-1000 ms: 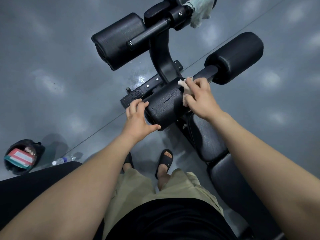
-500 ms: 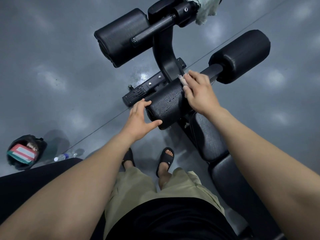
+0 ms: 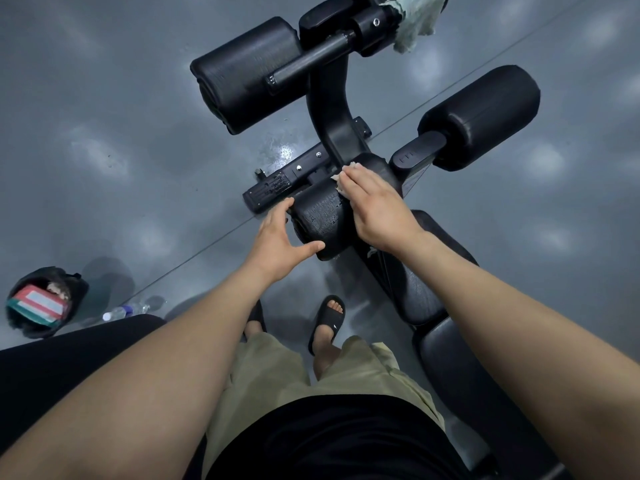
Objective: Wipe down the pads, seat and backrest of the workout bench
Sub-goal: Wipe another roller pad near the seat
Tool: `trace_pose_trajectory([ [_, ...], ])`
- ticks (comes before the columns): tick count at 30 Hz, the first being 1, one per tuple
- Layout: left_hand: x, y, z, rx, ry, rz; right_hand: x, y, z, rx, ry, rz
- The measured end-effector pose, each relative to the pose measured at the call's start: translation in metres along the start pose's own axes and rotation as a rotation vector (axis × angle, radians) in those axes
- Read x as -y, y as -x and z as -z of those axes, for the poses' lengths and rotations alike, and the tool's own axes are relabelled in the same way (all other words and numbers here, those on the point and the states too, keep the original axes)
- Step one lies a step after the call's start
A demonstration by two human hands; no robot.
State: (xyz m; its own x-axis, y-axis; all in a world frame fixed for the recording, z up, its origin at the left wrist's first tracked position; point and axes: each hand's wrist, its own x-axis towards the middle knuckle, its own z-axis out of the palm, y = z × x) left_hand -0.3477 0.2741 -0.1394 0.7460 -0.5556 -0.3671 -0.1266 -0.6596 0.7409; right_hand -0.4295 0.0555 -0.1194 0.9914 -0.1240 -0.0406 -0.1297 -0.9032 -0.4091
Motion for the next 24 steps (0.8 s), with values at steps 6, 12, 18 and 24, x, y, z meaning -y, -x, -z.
trace_pose_trajectory([
  [6,0.000,-0.002,0.006,0.070,0.035,0.038,0.016,0.005,-0.005,0.007,0.001,0.032],
  [12,0.002,0.000,0.021,0.190,0.065,0.055,0.036,0.011,-0.012,0.031,-0.009,0.076],
  [18,0.004,-0.004,0.030,0.265,0.067,0.081,0.051,0.017,-0.017,0.070,0.003,0.121],
  [24,0.008,-0.010,0.035,0.270,0.079,0.092,0.056,0.020,-0.025,0.070,0.018,0.183],
])
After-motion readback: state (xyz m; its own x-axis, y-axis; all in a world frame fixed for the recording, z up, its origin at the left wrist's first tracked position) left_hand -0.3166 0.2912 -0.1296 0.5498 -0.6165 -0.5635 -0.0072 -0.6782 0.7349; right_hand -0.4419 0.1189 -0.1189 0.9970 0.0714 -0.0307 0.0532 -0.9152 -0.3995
